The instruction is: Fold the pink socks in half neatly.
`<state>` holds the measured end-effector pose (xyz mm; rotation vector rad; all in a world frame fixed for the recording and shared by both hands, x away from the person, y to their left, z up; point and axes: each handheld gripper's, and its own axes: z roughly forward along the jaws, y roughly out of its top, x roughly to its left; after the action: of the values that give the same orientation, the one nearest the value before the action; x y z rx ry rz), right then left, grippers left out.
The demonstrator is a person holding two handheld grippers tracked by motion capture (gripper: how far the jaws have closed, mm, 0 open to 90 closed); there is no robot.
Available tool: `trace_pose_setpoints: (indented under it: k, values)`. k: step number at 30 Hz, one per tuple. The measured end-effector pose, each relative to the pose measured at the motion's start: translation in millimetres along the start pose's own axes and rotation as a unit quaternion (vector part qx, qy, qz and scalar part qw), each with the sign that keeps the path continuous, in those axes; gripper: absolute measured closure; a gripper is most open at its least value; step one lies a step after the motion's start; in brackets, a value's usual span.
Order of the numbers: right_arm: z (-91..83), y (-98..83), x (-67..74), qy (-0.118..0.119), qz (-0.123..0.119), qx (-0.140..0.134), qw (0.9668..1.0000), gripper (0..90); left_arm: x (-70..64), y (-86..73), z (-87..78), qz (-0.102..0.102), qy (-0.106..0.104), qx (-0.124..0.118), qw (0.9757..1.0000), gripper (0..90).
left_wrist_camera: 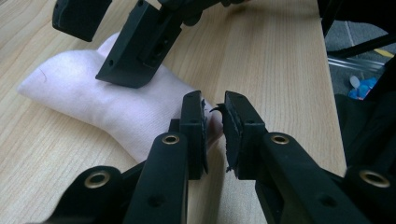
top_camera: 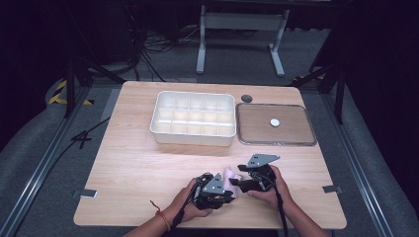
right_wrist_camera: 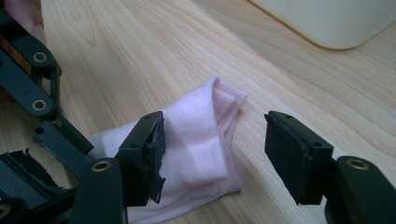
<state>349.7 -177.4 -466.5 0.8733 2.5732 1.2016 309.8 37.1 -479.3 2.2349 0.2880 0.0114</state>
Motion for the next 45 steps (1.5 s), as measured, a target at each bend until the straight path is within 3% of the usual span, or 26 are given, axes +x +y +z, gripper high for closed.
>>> trace_pose_setpoints:
  k: [4,7,12,16,18,19,20,22,23,24,25,26,27,31,34,36,39,40,45]
  values:
    - [2.0,-0.3,-6.0,0.017,0.011,0.011,0.9997,36.3,-2.5,2.8,-3.8,0.013,0.004,0.007,0.9999,71.6]
    - [-4.6,5.1,-3.0,0.024,0.009,-0.011,0.9996,36.2,-2.6,1.3,-4.7,0.01,0.001,0.01,0.9999,71.2]
    - [4.7,3.6,3.5,0.023,-0.006,0.013,0.9996,34.4,-1.6,0.9,-4.8,0.017,0.001,0.011,0.9998,71.6]
    - [11.6,-1.8,-6.0,0.046,0.034,0.021,0.9981,31.3,-2.7,1.8,-8.7,0.022,0.0,0.017,0.9996,70.3]
    - [12.0,-2.6,-8.2,0.057,0.029,0.022,0.9977,34.0,-5.1,3.8,-17.0,0.034,0.009,0.029,0.999,67.8]
    - [12.0,-2.3,-7.9,0.065,0.03,0.022,0.9972,40.4,-5.1,3.8,-17.0,0.034,0.009,0.029,0.999,64.9]
    - [12.6,-2.1,-7.1,0.072,0.027,0.022,0.9968,47.1,-5.8,5.5,-30.2,0.039,0.024,0.04,0.9981,61.4]
    - [13.0,-1.5,-5.5,0.085,0.033,0.026,0.9955,50.2,-4.1,5.7,-37.6,0.041,0.031,0.042,0.9978,54.3]
    - [13.2,-1.1,-5.7,0.089,0.035,0.029,0.995,51.6,-0.5,2.1,-53.6,0.031,0.053,0.05,0.9968,49.8]
    - [13.2,-1.1,-5.7,0.089,0.035,0.029,0.995,51.6,-0.5,2.1,-53.6,0.031,0.053,0.05,0.9968,45.6]
    - [13.6,-0.8,-6.2,0.093,0.036,0.03,0.9946,52.5,2.5,-3.5,-62.6,0.02,0.068,0.054,0.996,45.6]
    - [13.8,-0.1,-6.0,0.099,0.043,0.033,0.9936,55.3,8.9,-14.0,-74.4,0.006,0.092,0.07,0.9933,36.9]
    - [14.1,0.2,-5.8,0.099,0.043,0.033,0.9936,56.3,8.9,-14.0,-74.4,0.006,0.092,0.07,0.9933,32.8]
    - [14.9,1.4,-4.4,0.104,0.043,0.034,0.9931,62.6,23.4,-50.4,-96.4,-0.026,0.138,0.102,0.9848,25.1]
    - [14.2,1.3,-4.6,0.108,0.045,0.032,0.9927,66.7,29.3,-66.0,-105.4,-0.042,0.155,0.11,0.9809,22.8]
    - [12.9,2.1,-2.8,0.1,0.035,0.031,0.9938,69.4,33.3,-74.3,-109.3,-0.061,0.162,0.103,0.9796,21.2]
    - [11.3,3.3,0.4,0.091,0.02,0.03,0.9952,70.9,38.0,-80.8,-112.6,-0.079,0.16,0.092,0.9796,19.3]
    - [10.3,3.6,1.6,0.088,0.014,0.028,0.9956,71.4,39.0,-82.4,-113.6,-0.09,0.164,0.089,0.9784,19.2]
    - [6.3,3.8,4.1,0.082,-0.003,0.02,0.9964,72.1,43.4,-86.2,-114.7,-0.1,0.159,0.08,0.979,16.5]
